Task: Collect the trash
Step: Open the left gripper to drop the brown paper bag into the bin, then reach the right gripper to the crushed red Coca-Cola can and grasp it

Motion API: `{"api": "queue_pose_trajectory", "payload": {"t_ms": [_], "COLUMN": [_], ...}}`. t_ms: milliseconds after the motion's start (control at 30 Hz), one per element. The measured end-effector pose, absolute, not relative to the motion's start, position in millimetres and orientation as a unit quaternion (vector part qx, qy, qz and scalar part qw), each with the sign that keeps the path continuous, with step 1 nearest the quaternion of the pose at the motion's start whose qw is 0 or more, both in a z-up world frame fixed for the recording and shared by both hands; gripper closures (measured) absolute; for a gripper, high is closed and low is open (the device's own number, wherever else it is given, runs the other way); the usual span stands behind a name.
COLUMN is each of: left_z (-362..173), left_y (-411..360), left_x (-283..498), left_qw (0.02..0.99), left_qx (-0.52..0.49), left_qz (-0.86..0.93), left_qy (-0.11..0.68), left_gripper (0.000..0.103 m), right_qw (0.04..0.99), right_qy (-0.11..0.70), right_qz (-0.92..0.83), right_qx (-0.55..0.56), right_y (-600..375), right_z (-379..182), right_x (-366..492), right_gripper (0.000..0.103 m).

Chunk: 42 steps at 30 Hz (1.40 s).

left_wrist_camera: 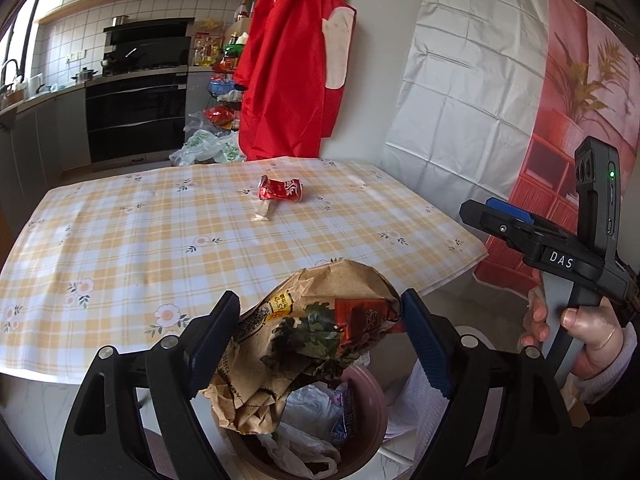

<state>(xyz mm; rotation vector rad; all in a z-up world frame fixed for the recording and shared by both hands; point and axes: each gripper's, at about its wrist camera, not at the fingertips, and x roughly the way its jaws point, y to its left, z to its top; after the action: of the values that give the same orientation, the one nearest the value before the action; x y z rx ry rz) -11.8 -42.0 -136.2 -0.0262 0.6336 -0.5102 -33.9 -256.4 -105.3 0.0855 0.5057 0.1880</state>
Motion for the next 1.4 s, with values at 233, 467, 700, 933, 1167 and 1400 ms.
{"api": "queue_pose_trajectory", "payload": {"t_ms": [233,467,700,933,1167,1400], "left_z": [-135.1,-140.3,-142.8,-144.6,-153.6,-161.1], "left_y": [-31.3,-0.6,19.6,20.7,18.9,23.8], "left_x": [-8.4,-1.4,1.9,5.3,21.3,51.2], "left_qw": [0.933,0.939,0.940,0.941,0.937,0.936], "left_qx": [-0.008,-0.023,-0.036,-0.035,-0.025,-0.030], "left_qz": [-0.200,-0.139,-0.110,-0.105,-0.103,-0.096], "left_qy": [0.298,0.314,0.321,0.321,0.332,0.337], "left_gripper": [0.006,0.006,0.006,0.006,0.006,0.006], "right_qw": [0.961,0.960,0.958,0.955,0.949,0.939], "right_qy": [0.257,0.261,0.269,0.282,0.304,0.331], "right_qz": [0.093,0.093,0.089,0.087,0.081,0.095], "right_qx": [0.041,0.039,0.036,0.034,0.028,-0.003], "right_y": [-255.0,-252.9,-251.2,-251.6,-257.4,-262.3], "right_z": [-107.9,-108.4,-111.1,-118.7,-132.5,-140.8], "right_x": [-32.3,-31.0,-28.1,-21.3,-5.8,35.4], "right_gripper": [0.006,0.006,0.006,0.006,0.006,0.007]}}
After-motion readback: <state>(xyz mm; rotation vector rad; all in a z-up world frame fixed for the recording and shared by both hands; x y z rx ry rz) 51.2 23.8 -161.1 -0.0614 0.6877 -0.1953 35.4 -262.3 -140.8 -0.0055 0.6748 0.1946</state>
